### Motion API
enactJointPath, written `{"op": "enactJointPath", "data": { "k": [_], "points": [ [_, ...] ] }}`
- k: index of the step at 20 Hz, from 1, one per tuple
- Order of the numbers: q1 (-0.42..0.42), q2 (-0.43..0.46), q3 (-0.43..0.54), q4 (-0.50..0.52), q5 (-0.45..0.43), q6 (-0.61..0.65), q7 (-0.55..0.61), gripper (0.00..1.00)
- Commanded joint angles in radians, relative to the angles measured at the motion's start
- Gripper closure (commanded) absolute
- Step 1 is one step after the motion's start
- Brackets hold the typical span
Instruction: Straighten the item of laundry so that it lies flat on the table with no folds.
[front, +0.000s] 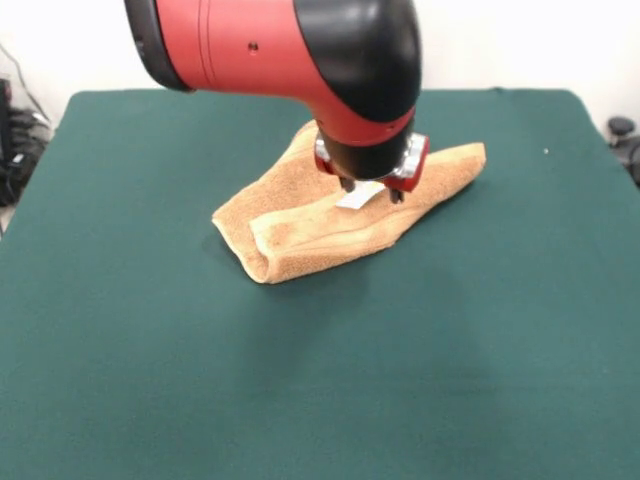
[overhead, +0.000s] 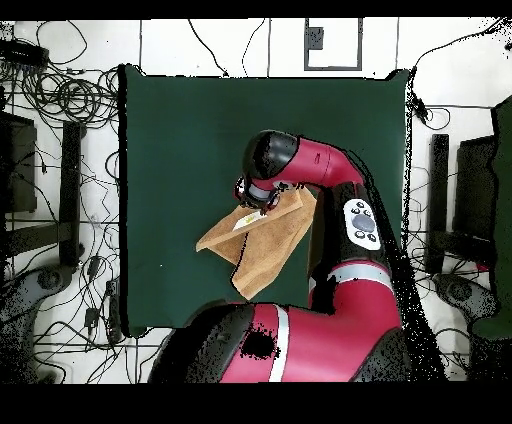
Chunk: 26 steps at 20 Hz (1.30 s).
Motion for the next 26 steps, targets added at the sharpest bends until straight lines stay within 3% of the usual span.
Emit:
{"op": "enactJointPath", "data": {
  "k": [1, 20, 26],
  "points": [
    [0.043, 0.062, 0.001, 0.022, 0.049, 0.055, 0.249, 0.0],
    [0.046, 0.217, -0.003, -0.069, 0.048, -0.065, 0.215, 0.0],
    [0.048, 0.236, 0.002, -0.092, 0.051, -0.051, 0.189, 0.0]
  ]
}}
